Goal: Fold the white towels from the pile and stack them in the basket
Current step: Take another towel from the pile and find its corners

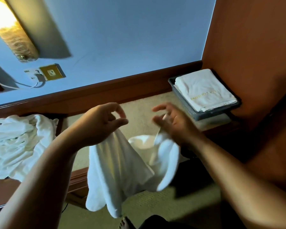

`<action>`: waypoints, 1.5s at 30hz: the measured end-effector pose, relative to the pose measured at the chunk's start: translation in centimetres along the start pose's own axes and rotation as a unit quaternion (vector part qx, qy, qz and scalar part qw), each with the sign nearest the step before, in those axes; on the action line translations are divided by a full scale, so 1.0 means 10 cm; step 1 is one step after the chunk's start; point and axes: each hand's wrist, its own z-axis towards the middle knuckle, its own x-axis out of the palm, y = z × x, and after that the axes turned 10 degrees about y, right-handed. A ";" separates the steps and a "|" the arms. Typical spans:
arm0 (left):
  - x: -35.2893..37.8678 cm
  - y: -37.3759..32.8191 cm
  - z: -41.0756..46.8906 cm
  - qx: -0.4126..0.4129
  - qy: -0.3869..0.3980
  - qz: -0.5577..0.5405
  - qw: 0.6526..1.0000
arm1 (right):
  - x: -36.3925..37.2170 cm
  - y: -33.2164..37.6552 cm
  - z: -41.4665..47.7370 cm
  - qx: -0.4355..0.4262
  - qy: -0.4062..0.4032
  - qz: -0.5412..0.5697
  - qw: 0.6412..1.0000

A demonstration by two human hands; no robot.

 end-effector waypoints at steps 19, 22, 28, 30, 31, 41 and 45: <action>1.05 0.57 -0.09 -0.017 0.013 -0.142 0.990 | -0.74 -0.14 -0.48 0.057 -0.146 -0.113 0.981; 0.84 0.02 -0.03 0.078 0.000 -0.109 0.991 | -0.47 -0.16 -0.57 0.137 0.023 -0.237 0.962; 0.66 -0.34 0.18 0.155 0.087 -0.073 0.981 | -0.09 -0.22 -0.51 0.035 0.072 -0.187 0.979; 0.66 -0.15 0.17 0.098 0.210 -0.076 0.970 | -0.18 -0.28 -0.47 -0.001 0.008 -0.209 0.978; 0.66 -0.02 0.15 0.070 0.265 -0.075 0.959 | -0.23 -0.31 -0.45 -0.008 -0.033 -0.212 0.977; 0.61 0.56 0.15 0.088 -0.048 -0.572 0.814 | -0.48 -0.47 -0.25 0.052 -0.085 -0.168 0.981; 0.55 0.33 0.22 0.047 -0.168 -0.591 0.787 | -0.41 -0.62 -0.19 0.106 -0.111 -0.167 0.974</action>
